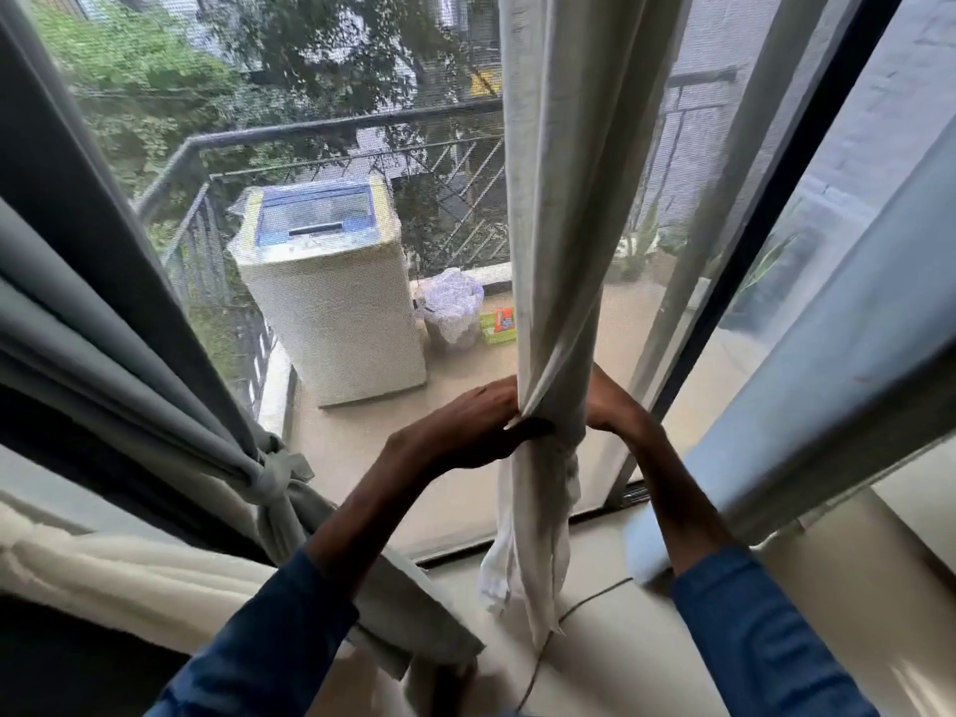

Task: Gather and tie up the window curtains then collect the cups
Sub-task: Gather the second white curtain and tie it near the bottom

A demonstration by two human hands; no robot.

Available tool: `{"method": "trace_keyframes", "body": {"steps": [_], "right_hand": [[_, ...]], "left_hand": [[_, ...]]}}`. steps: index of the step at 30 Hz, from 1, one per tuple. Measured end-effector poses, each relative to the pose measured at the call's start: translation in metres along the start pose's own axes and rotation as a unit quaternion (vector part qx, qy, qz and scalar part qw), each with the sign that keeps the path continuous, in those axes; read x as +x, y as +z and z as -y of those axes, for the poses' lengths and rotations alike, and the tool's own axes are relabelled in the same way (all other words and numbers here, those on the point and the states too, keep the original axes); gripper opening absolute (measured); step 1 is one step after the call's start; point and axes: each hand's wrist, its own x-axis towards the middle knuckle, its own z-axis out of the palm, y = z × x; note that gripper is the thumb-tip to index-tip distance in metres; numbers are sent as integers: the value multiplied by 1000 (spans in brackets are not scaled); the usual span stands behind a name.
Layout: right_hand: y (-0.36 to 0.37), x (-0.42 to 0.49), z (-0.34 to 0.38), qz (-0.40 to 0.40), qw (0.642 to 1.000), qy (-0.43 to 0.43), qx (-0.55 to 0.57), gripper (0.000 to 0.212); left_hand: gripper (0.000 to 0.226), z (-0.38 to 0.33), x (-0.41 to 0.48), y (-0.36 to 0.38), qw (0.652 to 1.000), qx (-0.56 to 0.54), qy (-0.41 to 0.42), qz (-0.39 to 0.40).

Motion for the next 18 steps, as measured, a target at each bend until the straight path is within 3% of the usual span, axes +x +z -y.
{"method": "trace_keyframes", "body": {"steps": [3, 7, 10, 13, 15, 18], "right_hand": [[11, 1, -2, 14, 998, 15, 52, 40], [11, -10, -5, 43, 999, -14, 27, 52], [8, -16, -14, -46, 998, -26, 33, 13], [12, -32, -25, -150, 977, -47, 142, 26], [17, -49, -28, -224, 943, -56, 238, 18], [30, -70, -33, -225, 922, -57, 309, 11]], "left_hand": [[35, 1, -3, 3, 999, 0, -25, 30], [38, 1, 1, 5, 996, 31, -61, 53], [39, 4, 2, 9, 995, 51, -79, 45], [37, 9, 6, 13, 991, 67, -113, 8], [35, 11, 9, 16, 991, 55, -119, -24], [31, 10, 15, 20, 984, -16, -154, -85]]}}
